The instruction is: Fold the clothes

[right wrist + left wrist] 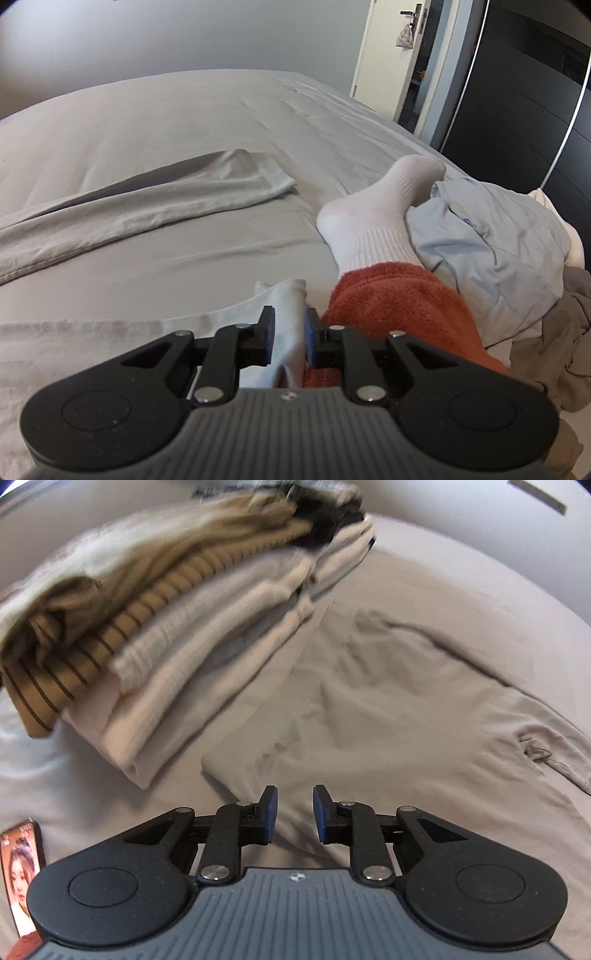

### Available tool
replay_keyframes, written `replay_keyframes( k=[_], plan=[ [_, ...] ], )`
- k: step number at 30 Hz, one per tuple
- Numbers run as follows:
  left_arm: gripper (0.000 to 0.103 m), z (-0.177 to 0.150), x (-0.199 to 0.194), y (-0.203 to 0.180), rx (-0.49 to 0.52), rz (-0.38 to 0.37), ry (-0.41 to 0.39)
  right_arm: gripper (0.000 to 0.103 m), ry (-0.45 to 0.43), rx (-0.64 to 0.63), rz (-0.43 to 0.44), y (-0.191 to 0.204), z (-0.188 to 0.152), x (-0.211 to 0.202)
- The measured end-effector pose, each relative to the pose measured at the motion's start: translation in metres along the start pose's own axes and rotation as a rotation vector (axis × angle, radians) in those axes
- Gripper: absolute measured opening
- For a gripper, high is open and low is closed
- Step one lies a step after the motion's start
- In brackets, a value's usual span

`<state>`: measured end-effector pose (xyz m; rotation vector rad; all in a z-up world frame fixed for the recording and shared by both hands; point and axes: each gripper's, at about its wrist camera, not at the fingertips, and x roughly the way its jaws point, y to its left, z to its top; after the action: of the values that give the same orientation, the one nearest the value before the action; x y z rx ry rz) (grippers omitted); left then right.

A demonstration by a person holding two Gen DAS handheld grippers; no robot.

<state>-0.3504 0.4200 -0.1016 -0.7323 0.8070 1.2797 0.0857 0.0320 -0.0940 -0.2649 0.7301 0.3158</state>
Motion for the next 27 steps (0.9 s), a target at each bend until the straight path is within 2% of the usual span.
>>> replay_keyframes(
  k=[1, 4, 7, 11, 16, 18, 23, 27],
  plan=[
    [0.025, 0.002, 0.004, 0.003, -0.027, -0.003, 0.016, 0.020, -0.006, 0.009, 0.005, -0.001, 0.000, -0.001],
    [0.027, 0.005, 0.004, 0.011, -0.082, 0.010, -0.012, 0.021, -0.030, 0.031, 0.029, -0.004, -0.001, -0.005],
    [0.034, 0.011, -0.004, 0.005, -0.056, 0.002, -0.090, 0.021, -0.030, 0.010, 0.047, 0.001, 0.000, -0.003],
    [0.039, 0.024, -0.007, -0.024, 0.067, -0.028, -0.163, 0.021, -0.021, -0.023, 0.081, 0.010, 0.002, 0.000],
    [0.039, 0.038, 0.008, -0.070, 0.219, -0.081, -0.215, 0.021, -0.020, -0.061, 0.132, 0.030, 0.010, 0.004],
    [0.039, 0.041, 0.017, -0.087, 0.272, -0.087, -0.224, 0.021, -0.022, -0.079, 0.167, 0.045, 0.016, 0.005],
    [0.039, 0.047, 0.047, -0.122, 0.432, -0.049, -0.201, 0.021, -0.024, -0.141, 0.269, 0.093, 0.034, 0.009],
    [0.039, 0.052, 0.062, -0.133, 0.487, -0.058, -0.224, 0.021, -0.035, -0.231, 0.361, 0.151, 0.046, 0.011]
  ],
)
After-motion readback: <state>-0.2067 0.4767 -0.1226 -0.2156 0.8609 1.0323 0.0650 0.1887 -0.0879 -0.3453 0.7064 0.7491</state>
